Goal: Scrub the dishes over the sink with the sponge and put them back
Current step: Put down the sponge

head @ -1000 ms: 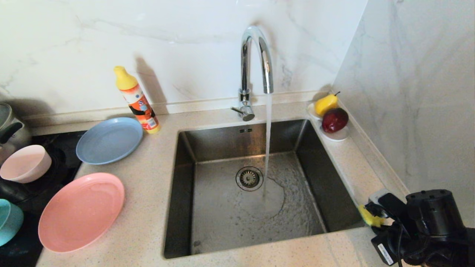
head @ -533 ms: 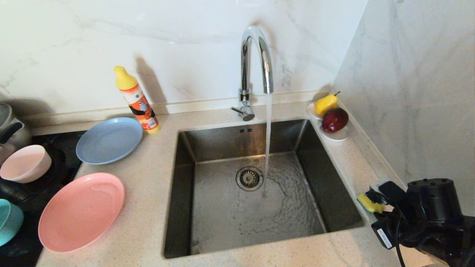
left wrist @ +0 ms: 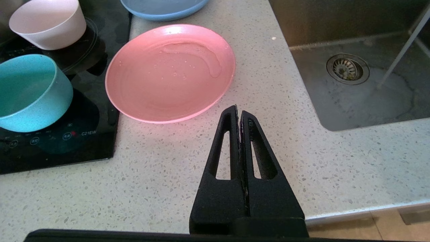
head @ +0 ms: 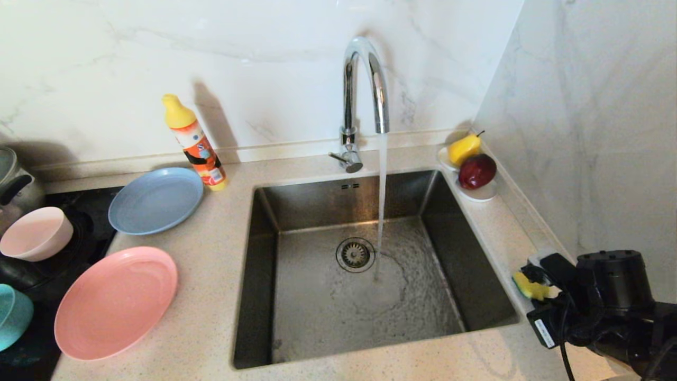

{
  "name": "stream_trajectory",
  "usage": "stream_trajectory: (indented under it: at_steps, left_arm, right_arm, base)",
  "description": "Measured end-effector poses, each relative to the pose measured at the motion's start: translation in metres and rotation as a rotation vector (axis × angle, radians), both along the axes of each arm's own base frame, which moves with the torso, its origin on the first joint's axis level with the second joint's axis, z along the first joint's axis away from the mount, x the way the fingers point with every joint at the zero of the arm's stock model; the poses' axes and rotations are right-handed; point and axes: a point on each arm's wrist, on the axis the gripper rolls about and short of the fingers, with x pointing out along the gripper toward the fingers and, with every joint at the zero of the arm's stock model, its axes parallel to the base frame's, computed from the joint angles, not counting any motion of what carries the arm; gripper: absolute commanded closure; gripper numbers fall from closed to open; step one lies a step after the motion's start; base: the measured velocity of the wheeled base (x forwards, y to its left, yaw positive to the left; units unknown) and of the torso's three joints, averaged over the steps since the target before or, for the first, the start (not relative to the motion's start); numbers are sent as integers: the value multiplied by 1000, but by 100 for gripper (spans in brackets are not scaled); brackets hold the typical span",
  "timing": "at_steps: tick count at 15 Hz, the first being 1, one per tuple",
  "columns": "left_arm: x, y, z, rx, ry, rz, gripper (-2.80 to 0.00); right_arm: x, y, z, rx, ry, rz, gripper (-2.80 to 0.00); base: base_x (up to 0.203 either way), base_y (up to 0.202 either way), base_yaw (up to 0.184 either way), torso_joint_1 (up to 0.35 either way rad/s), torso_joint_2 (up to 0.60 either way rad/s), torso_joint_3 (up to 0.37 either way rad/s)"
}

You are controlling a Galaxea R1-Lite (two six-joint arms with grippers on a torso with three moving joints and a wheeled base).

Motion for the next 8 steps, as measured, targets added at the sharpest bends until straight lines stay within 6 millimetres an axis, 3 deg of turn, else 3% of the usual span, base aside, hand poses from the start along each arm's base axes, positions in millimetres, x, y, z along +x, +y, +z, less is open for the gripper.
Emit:
stream_trajectory:
  at_steps: [8]
  left_arm:
    - [0,0,0,0,0,0,0]
  right_arm:
    - [11,-5,3,5,-16,-30,0]
  base:
    - [0,0,0,0,0,0]
